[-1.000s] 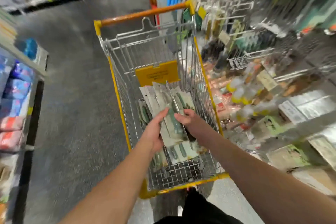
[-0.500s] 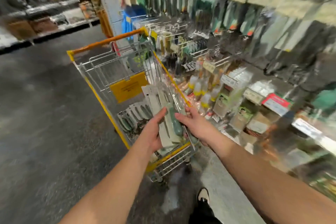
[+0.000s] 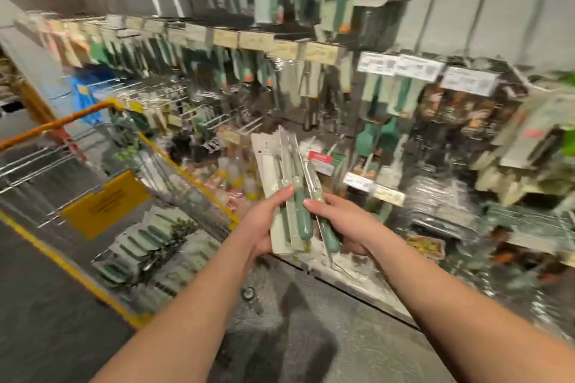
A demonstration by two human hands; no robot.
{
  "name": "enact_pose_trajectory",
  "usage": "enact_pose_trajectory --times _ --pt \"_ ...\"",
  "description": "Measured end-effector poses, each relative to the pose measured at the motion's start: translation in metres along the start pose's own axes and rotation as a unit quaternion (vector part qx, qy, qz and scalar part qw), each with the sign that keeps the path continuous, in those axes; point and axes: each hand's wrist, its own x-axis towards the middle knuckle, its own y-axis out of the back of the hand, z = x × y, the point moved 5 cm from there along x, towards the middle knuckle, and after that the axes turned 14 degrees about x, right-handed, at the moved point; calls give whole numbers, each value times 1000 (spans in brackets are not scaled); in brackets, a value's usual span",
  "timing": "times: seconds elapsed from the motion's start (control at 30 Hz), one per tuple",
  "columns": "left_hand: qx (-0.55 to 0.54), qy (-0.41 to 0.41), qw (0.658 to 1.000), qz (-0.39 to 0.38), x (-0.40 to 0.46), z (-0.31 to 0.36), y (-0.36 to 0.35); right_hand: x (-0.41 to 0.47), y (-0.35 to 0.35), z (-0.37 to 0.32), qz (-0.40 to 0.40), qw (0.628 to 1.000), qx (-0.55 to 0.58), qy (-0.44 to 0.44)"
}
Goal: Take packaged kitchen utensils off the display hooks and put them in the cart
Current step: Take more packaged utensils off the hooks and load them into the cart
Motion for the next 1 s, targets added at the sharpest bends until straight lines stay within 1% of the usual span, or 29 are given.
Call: enact_pose_trajectory --times 0.07,0.23,0.3,0.4,0.47,0.53,0.6,0.67,0.73,0.83,1.0 --pt "15 -4 999 -38 3 -10 -45 -30 40 3 16 1000 19 2" --pt "59 0 994 -94 -1 -47 -178 -134 146 11 88 995 39 17" --pt "76 6 991 -108 -8 -58 -232 -174 186 15 105 993 54 27" --pt "82 10 988 -131 -20 -69 -306 -225 246 18 141 988 43 46" --pt "74 15 986 -147 -26 -73 -349 -257 278 11 180 981 10 72" --pt "64 26 984 -167 -29 -76 -388 -285 311 8 232 968 -38 84" --pt "54 25 981 -183 -29 -79 -423 -313 339 2 263 957 -75 98" --pt "52 17 977 -205 -28 -79 -455 -342 358 -9 296 945 -76 113" --pt "58 7 974 -218 -28 -75 -481 -362 384 -19 340 926 -103 130" --pt "60 -12 971 -232 -26 -64 -513 -386 413 -34 397 894 -143 150" --pt "30 -28 965 -260 -18 -35 -546 -403 437 -65 459 848 -182 195"
